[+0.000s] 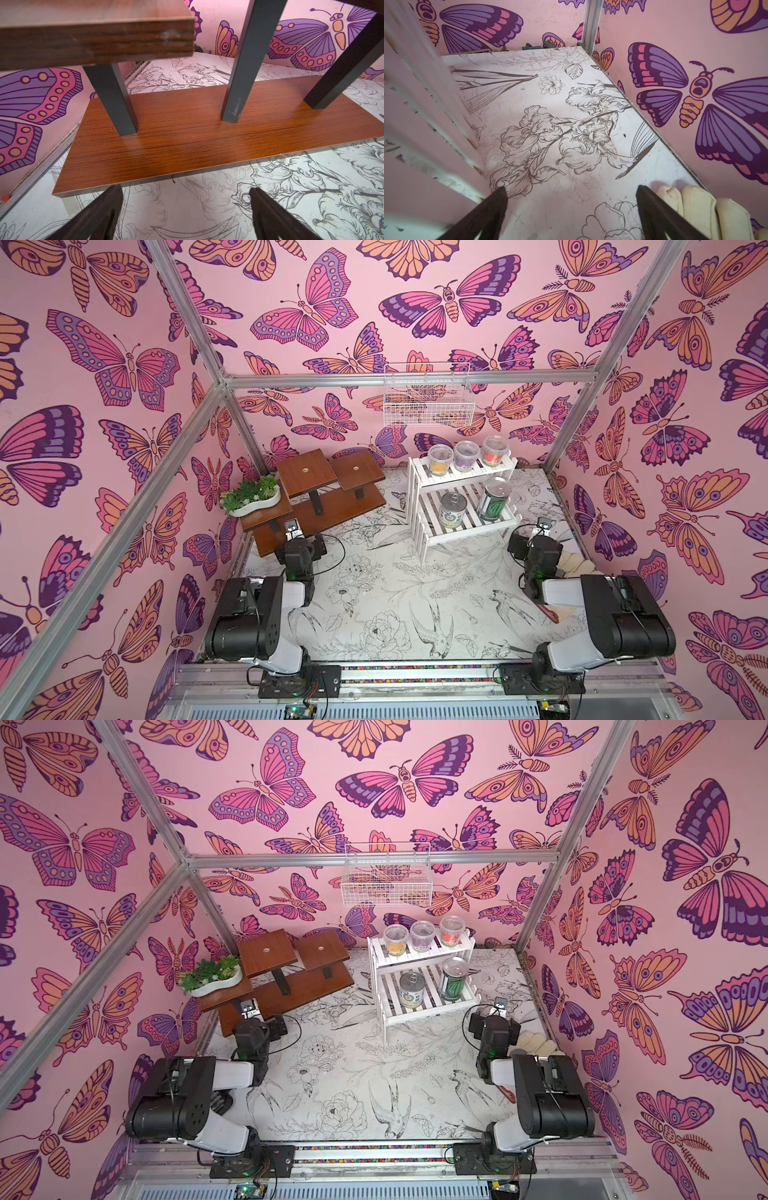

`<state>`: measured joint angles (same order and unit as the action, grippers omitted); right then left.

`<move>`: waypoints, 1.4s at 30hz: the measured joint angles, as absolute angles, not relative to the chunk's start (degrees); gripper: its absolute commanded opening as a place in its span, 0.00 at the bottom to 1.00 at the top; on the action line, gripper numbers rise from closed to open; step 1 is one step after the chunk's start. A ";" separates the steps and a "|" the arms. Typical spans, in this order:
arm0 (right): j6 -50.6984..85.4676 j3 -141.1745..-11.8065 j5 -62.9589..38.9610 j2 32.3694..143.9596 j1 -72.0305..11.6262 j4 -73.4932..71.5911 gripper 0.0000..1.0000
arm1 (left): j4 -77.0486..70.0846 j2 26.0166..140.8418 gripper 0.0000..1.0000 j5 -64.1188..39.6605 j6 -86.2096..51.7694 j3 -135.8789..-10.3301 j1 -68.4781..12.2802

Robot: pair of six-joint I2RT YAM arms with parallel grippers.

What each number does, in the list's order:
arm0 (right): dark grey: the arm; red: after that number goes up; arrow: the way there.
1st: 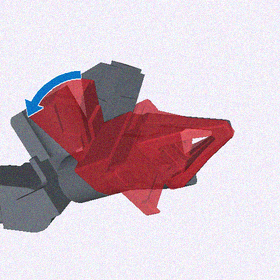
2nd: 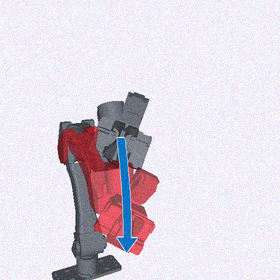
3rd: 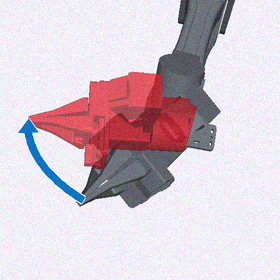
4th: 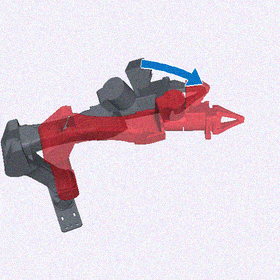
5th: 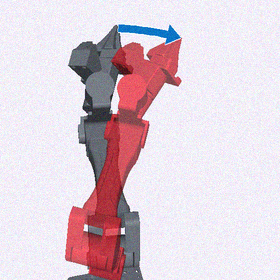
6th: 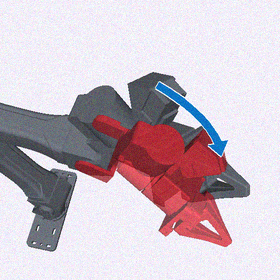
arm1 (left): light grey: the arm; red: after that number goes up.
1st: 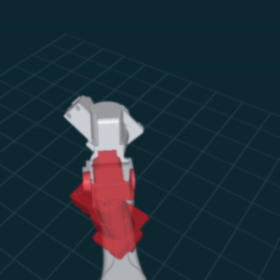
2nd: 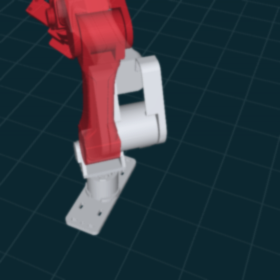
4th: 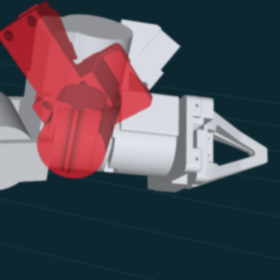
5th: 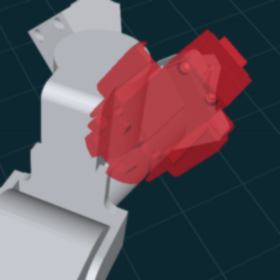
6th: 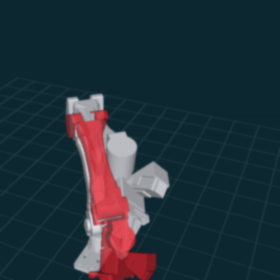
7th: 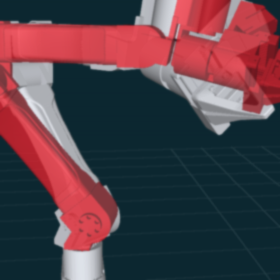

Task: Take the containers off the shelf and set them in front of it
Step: Adjust the shelf at the center of the board.

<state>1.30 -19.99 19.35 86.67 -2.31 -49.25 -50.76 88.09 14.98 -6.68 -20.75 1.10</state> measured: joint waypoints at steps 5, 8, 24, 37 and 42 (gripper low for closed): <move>1.30 -19.99 19.00 86.67 -2.22 -49.23 0.99 | -50.76 88.09 1.00 14.96 -6.68 -20.75 1.10; 1.30 -19.99 18.98 86.67 -2.22 -49.23 0.99 | -50.74 88.09 1.00 14.96 -6.68 -20.75 1.10; 1.26 -19.75 18.98 85.10 -2.24 -49.08 0.99 | -51.09 87.96 0.96 19.51 -5.72 -20.80 -2.57; 3.18 -23.77 19.53 70.76 -2.35 -34.02 0.99 | -24.53 67.44 0.97 13.93 -0.58 -32.42 -9.15; 6.90 -25.69 22.13 65.21 -2.59 -20.73 0.99 | -13.37 65.47 0.98 8.64 -3.68 -39.42 -16.49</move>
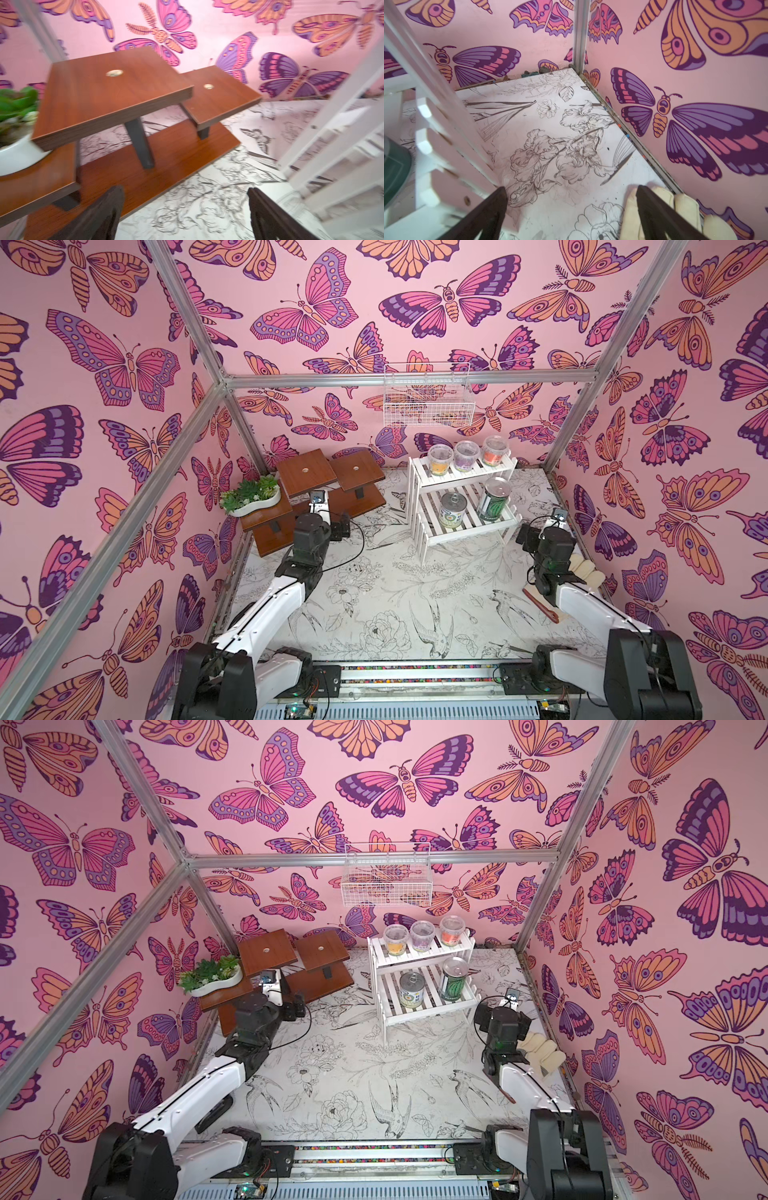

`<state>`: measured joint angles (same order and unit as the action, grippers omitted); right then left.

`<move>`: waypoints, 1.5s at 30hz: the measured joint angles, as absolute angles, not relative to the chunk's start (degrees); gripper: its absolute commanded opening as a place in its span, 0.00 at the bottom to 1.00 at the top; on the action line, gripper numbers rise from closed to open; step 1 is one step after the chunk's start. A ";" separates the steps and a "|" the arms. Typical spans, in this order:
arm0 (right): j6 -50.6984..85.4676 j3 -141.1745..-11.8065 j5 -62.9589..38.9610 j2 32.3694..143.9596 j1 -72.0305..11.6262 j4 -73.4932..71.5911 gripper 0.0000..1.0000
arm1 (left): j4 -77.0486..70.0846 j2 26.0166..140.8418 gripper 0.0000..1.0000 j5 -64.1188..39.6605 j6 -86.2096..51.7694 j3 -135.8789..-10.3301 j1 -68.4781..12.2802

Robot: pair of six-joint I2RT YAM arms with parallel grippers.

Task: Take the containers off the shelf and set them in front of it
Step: Adjust the shelf at the center of the board.

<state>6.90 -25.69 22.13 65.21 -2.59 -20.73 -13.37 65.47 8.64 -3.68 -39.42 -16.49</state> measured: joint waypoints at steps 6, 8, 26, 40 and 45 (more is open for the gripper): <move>11.29 -31.68 24.84 54.81 -3.09 -0.78 0.99 | -3.79 66.57 0.97 6.42 -11.14 -44.49 -26.35; 12.32 -35.27 25.26 52.49 -3.09 4.56 0.99 | -2.04 68.27 0.97 6.46 -13.78 -46.48 -29.98; 15.40 -45.30 24.82 50.28 -3.09 25.34 0.99 | 3.31 88.23 0.95 10.90 -25.91 -62.72 -49.06; 15.38 -45.52 23.00 49.58 -3.09 27.33 0.99 | 5.98 92.29 0.81 21.12 -28.16 -66.24 -49.80; 15.00 -47.72 20.73 51.37 -3.09 27.86 0.99 | 6.50 94.00 0.81 21.12 -28.71 -66.98 -49.78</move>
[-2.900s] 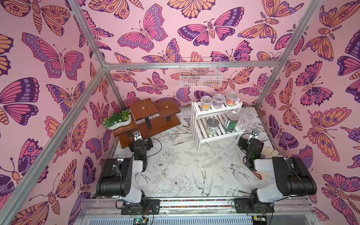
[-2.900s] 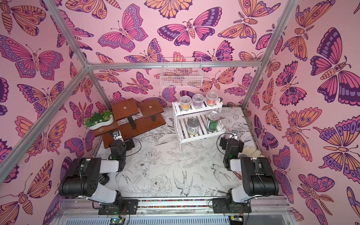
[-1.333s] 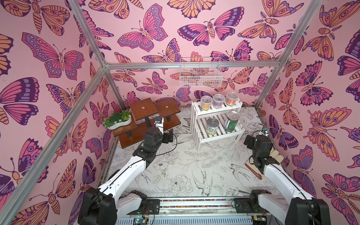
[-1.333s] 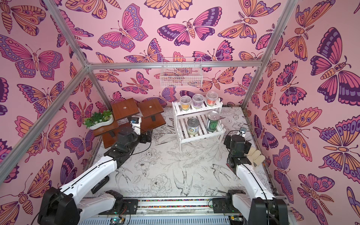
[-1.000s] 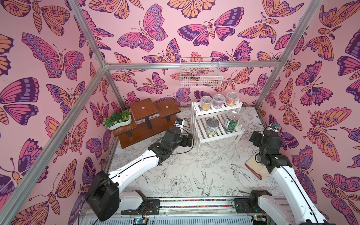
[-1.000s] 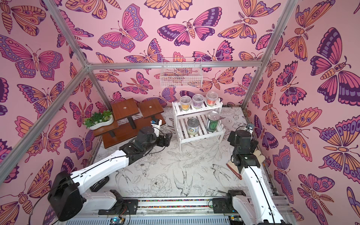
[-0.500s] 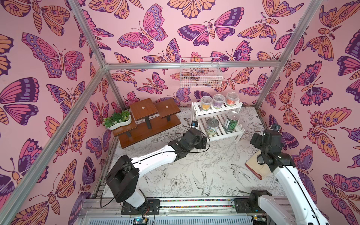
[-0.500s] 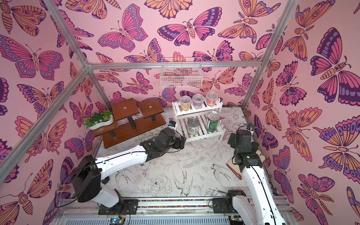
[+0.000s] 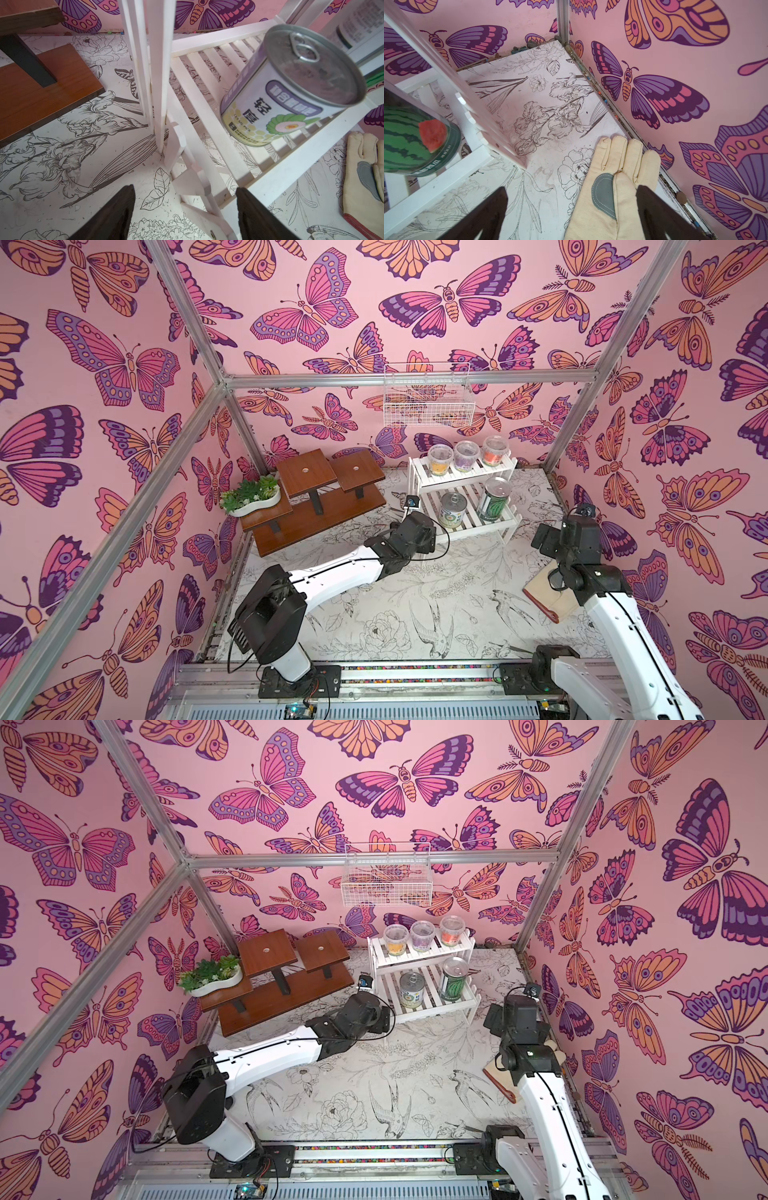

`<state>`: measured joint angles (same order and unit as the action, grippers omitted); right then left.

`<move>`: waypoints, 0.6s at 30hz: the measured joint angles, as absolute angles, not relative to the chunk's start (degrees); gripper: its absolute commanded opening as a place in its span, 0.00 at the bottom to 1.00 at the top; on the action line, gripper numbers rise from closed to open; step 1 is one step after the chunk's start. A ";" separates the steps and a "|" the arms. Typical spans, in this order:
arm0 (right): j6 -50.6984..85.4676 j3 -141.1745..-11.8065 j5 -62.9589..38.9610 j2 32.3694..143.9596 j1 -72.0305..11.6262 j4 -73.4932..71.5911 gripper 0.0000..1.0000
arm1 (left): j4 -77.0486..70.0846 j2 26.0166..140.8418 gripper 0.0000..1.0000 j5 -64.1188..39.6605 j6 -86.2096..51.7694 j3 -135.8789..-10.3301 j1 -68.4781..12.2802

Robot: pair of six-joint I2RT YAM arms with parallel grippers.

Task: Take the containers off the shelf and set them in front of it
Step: Adjust the shelf at the center of the board.

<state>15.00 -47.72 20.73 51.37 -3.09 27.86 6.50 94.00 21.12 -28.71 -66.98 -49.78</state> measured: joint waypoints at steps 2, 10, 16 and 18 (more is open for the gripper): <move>14.92 -48.80 19.86 51.94 -3.09 27.88 0.99 | 6.92 94.61 0.79 21.08 -28.99 -67.24 -49.71; 14.20 -50.46 16.64 54.06 -3.09 28.42 0.99 | 7.81 95.09 0.72 20.80 -30.50 -67.57 -49.21; 12.99 -51.88 13.08 57.52 -3.09 28.99 0.99 | 7.77 94.98 0.70 20.82 -30.74 -66.85 -47.57; 12.75 -52.38 11.40 58.72 -3.09 29.17 0.99 | 7.77 94.80 0.70 20.80 -30.76 -66.08 -46.87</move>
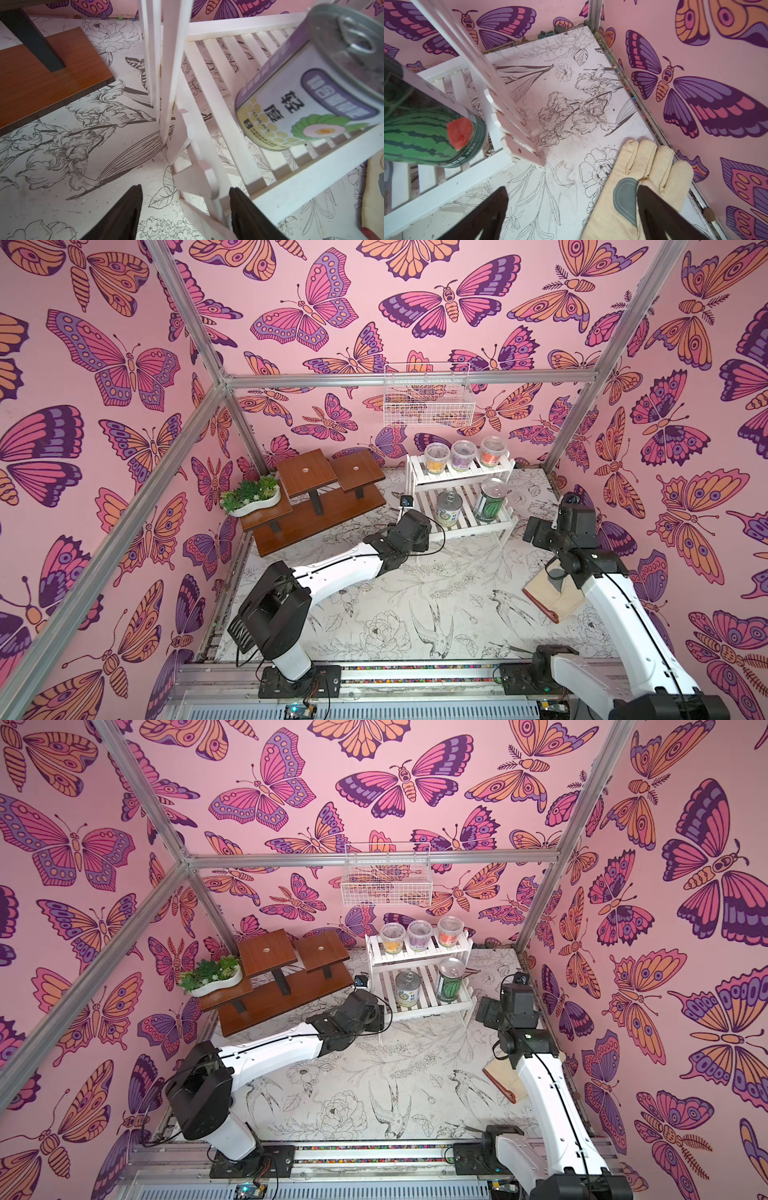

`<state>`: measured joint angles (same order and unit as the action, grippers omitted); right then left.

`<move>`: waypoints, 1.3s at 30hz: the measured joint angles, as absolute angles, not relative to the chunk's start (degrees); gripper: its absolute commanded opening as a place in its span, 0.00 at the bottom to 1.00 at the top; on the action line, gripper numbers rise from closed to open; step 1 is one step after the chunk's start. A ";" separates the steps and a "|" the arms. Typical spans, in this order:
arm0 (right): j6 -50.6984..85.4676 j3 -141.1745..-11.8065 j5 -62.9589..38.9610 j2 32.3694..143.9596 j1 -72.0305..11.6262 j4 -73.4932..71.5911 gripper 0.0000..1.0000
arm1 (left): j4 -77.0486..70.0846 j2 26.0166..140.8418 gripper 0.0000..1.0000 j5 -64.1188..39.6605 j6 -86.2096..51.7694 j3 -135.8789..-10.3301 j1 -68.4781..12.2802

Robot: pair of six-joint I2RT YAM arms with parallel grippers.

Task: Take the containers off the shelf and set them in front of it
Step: Adjust the shelf at the center of the board.

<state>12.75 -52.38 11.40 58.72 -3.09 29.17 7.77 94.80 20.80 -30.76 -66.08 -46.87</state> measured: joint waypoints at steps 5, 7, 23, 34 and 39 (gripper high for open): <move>11.94 -53.93 7.11 61.93 -3.09 29.87 0.99 | 7.60 93.41 0.70 20.62 -30.74 -64.58 -45.32; 11.86 -54.68 5.37 63.24 -3.09 30.13 0.99 | 7.55 93.06 0.69 20.60 -30.74 -64.14 -44.88; 11.16 -55.99 -5.69 69.04 -3.09 30.83 0.88 | 7.16 92.14 0.67 20.60 -30.46 -62.83 -43.13; 10.41 -57.10 -11.42 74.83 -3.11 30.24 0.67 | 6.79 91.94 0.59 20.82 -30.50 -62.22 -42.37; 10.41 -57.10 -13.43 75.42 -3.27 29.58 0.52 | 6.07 91.94 0.49 20.60 -30.81 -62.08 -42.39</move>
<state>10.41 -57.10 -13.43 75.42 -3.27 29.58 6.07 91.94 20.60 -30.81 -62.08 -42.39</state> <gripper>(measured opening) 0.572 0.518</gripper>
